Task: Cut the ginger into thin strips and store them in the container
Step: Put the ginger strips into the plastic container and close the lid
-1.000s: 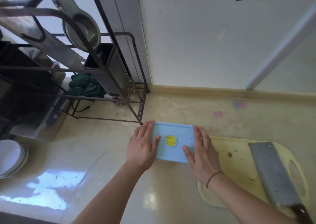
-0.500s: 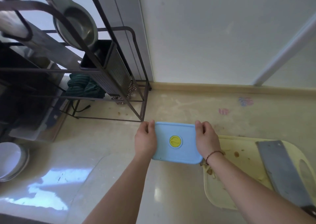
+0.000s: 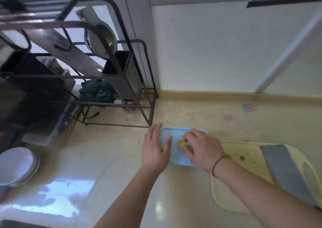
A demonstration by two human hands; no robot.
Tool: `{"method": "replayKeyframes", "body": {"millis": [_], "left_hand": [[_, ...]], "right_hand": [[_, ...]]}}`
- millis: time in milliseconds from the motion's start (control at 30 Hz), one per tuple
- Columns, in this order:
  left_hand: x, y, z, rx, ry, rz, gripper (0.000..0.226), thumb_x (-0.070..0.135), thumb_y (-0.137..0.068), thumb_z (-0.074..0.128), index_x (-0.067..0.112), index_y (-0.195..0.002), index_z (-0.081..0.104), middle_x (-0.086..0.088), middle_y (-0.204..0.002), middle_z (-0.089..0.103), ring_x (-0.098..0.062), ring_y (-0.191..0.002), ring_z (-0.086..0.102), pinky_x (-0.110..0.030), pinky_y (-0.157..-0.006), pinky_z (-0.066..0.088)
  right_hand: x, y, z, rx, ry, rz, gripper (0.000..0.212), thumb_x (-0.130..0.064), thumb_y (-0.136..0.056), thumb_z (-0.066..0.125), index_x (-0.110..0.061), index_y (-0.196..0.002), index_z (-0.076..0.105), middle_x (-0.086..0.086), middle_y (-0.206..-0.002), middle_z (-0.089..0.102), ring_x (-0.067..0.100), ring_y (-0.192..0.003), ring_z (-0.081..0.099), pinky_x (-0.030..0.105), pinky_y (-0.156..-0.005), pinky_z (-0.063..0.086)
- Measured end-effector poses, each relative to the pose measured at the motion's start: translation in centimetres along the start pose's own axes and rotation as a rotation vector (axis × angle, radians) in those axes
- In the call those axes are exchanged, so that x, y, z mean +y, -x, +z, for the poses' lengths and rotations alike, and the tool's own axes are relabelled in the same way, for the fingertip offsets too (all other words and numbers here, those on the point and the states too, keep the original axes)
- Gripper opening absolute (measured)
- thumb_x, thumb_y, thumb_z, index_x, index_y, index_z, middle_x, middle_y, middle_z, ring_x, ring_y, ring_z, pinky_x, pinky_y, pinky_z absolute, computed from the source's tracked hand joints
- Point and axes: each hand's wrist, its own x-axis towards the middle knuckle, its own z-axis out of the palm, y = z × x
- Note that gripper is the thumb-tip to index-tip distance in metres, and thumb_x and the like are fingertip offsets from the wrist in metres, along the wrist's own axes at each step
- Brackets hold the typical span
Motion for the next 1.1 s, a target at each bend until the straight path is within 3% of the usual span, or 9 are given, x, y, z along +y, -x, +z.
{"method": "replayKeyframes", "body": {"millis": [67, 133, 233, 500, 600, 767, 900, 967, 1100], "left_hand": [[-0.3, 0.9, 0.0, -0.123, -0.217, 0.202, 0.088, 0.077, -0.093, 0.020, 0.017, -0.155, 0.035, -0.001, -0.160, 0.034, -0.023, -0.145, 0.030, -0.041, -0.117, 0.027], [-0.5, 1.1, -0.4, -0.254, -0.347, 0.235, 0.108, 0.090, -0.081, 0.002, 0.018, -0.161, 0.016, 0.003, -0.168, 0.015, -0.023, -0.153, 0.011, -0.045, -0.123, 0.011], [-1.3, 0.9, -0.7, -0.319, -0.427, 0.280, 0.123, 0.099, -0.069, 0.004, 0.017, -0.161, 0.000, 0.002, -0.169, 0.002, -0.024, -0.156, 0.000, -0.046, -0.123, -0.001], [-1.4, 0.5, -0.5, -0.372, -0.446, 0.281, 0.135, 0.102, -0.058, 0.013, 0.016, -0.158, -0.014, 0.000, -0.169, -0.007, -0.024, -0.155, -0.005, -0.044, -0.126, 0.003], [-1.3, 0.5, -0.5, -0.350, -0.411, 0.270, 0.141, 0.106, -0.052, 0.001, 0.015, -0.159, -0.011, 0.002, -0.169, -0.006, -0.022, -0.155, -0.005, -0.042, -0.125, 0.003], [-1.2, 0.7, -0.4, -0.334, -0.373, 0.241, 0.140, 0.105, -0.053, 0.006, 0.015, -0.160, -0.007, 0.003, -0.169, -0.004, -0.022, -0.155, -0.002, -0.045, -0.125, 0.009], [-0.6, 0.8, -0.7, -0.354, -0.398, 0.222, 0.127, 0.090, -0.071, 0.045, 0.017, -0.159, -0.012, 0.005, -0.168, -0.009, -0.021, -0.155, -0.006, -0.044, -0.125, 0.005], [-0.4, 0.9, -0.8, -0.347, -0.392, 0.218, 0.122, 0.081, -0.077, 0.052, 0.018, -0.159, -0.014, 0.005, -0.168, -0.009, -0.021, -0.155, -0.006, -0.044, -0.125, 0.004], [-0.6, 0.8, -0.8, -0.353, -0.425, 0.223, 0.127, 0.095, -0.064, 0.026, 0.019, -0.159, -0.012, 0.005, -0.168, -0.008, -0.023, -0.155, -0.003, -0.047, -0.124, 0.007]], "right_hand": [[-1.6, -1.1, -1.2, -0.257, 0.147, -0.072, 0.029, -0.041, -0.093, 0.046, -0.020, -0.106, 0.062, 0.004, -0.108, 0.060, 0.028, -0.097, 0.066, 0.038, -0.070, 0.053], [-2.6, -2.1, -1.7, -0.462, 0.276, -0.066, 0.033, -0.037, -0.100, 0.045, -0.016, -0.123, 0.056, 0.007, -0.126, 0.054, 0.029, -0.115, 0.059, 0.038, -0.084, 0.048], [-3.4, -2.9, -1.9, -0.550, 0.328, 0.013, 0.037, -0.036, -0.099, 0.054, -0.010, -0.126, 0.054, 0.011, -0.128, 0.055, 0.033, -0.116, 0.060, 0.040, -0.089, 0.048], [-4.4, -3.5, -2.6, -0.610, 0.344, 0.085, 0.030, -0.008, -0.101, 0.045, -0.004, -0.129, 0.051, 0.017, -0.133, 0.055, 0.036, -0.122, 0.058, 0.041, -0.095, 0.047], [-4.6, -3.6, -2.5, -0.585, 0.352, 0.108, 0.030, -0.007, -0.099, 0.048, -0.003, -0.128, 0.054, 0.017, -0.132, 0.058, 0.035, -0.122, 0.058, 0.040, -0.096, 0.047], [-5.0, -3.5, -2.1, -0.586, 0.307, 0.230, 0.026, -0.012, -0.099, 0.049, -0.004, -0.122, 0.059, 0.018, -0.126, 0.062, 0.035, -0.116, 0.061, 0.037, -0.091, 0.048], [-5.9, -3.2, -1.1, -0.467, 0.123, 0.510, 0.027, -0.010, -0.097, 0.050, -0.005, -0.121, 0.063, 0.015, -0.126, 0.064, 0.032, -0.117, 0.062, 0.035, -0.092, 0.050], [-6.5, -3.0, -0.6, -0.376, 0.020, 0.659, 0.030, -0.010, -0.099, 0.045, -0.007, -0.123, 0.063, 0.012, -0.128, 0.064, 0.031, -0.120, 0.061, 0.035, -0.094, 0.049], [-6.1, -2.4, -1.0, -0.288, -0.142, 0.751, 0.028, -0.023, -0.099, 0.047, -0.008, -0.113, 0.065, 0.014, -0.120, 0.068, 0.031, -0.112, 0.064, 0.032, -0.088, 0.050]]}}
